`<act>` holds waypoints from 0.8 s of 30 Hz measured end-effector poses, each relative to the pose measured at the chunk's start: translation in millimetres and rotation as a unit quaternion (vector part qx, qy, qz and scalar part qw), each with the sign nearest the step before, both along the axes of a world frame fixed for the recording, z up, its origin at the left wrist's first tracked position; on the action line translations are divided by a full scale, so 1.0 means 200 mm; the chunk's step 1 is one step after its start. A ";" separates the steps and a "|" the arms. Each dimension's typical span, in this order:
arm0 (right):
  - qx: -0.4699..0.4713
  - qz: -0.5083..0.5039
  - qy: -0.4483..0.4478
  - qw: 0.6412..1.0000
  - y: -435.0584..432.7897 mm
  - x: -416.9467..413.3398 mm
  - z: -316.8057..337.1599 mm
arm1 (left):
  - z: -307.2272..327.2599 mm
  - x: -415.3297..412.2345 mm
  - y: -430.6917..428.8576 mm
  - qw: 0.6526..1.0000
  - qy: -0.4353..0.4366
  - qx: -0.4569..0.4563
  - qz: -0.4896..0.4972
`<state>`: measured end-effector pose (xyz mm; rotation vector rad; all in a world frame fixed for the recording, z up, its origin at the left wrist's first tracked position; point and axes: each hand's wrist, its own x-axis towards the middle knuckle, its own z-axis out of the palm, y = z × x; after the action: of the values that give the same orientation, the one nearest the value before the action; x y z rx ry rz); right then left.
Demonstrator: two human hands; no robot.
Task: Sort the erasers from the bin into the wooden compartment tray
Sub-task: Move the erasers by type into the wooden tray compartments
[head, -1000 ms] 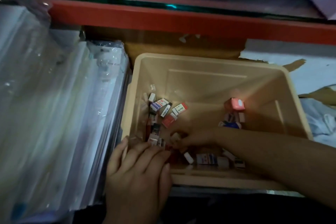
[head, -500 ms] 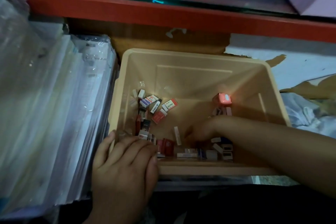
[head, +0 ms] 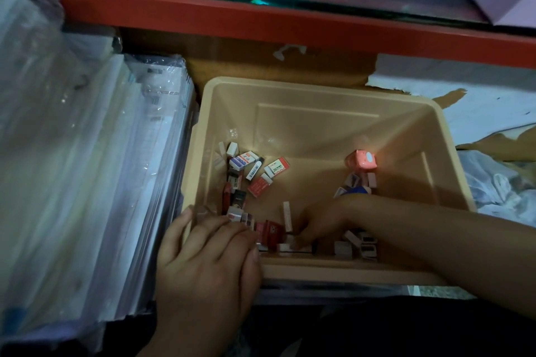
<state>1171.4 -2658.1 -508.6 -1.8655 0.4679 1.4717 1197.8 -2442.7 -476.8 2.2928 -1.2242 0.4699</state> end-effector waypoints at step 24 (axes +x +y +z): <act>-0.099 -0.042 -0.373 0.922 0.06 0.06 -0.10 | -0.01 0.01 0.00 1.000 -0.013 -0.011 0.002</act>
<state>1184.4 -2646.1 -528.4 -2.3471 0.3173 0.5782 1199.6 -2443.4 -478.6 2.2789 -1.2214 0.5134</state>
